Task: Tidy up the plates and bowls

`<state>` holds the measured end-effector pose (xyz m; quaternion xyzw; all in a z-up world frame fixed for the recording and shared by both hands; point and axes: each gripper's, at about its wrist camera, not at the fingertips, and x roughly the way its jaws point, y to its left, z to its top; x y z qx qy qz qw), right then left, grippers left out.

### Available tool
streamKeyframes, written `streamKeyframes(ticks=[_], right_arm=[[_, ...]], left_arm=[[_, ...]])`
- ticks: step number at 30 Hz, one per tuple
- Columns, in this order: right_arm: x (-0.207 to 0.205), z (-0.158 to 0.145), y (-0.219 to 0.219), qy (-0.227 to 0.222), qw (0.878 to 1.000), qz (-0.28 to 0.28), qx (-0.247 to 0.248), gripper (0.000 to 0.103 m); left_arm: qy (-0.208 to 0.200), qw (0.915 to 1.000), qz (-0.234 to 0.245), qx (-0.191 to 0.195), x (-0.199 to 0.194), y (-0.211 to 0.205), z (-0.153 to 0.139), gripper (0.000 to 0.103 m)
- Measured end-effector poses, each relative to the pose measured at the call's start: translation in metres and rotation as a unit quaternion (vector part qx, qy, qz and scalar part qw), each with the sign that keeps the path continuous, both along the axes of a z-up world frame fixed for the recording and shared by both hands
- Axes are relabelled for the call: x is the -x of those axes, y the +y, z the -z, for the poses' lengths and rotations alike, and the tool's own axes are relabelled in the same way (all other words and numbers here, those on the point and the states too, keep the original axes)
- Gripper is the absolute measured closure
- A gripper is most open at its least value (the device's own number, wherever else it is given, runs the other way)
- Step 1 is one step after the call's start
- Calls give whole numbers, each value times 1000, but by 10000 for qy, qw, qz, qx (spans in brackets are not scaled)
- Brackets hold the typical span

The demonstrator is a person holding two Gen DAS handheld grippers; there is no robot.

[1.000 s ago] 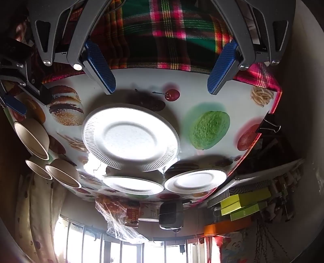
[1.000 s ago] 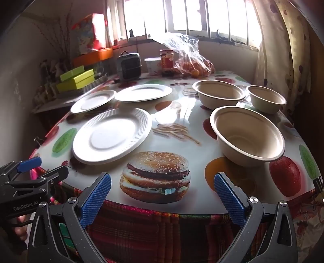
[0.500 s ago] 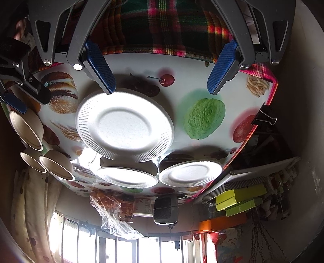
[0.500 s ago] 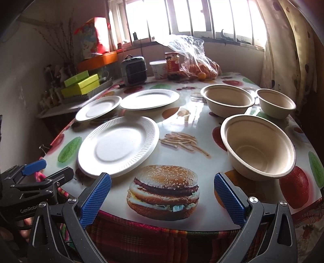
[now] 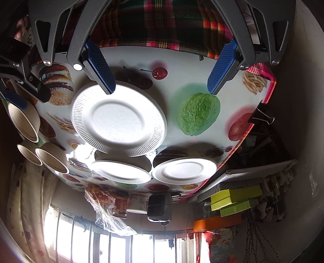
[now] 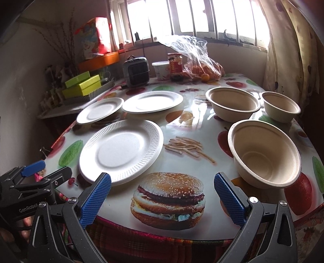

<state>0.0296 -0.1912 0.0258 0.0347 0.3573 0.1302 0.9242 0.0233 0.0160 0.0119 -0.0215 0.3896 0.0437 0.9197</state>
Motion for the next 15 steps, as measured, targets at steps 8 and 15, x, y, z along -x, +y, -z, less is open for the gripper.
streamKeyframes(ticks=[8,15], right_arm=[[-2,3,4,63,10000,-36,4,0],[-2,3,5,63,10000,-45,13,0]], left_arm=[[77,10000,4,9,-1,3,4,10],[94,10000,-7,22,-2,4,5,10]])
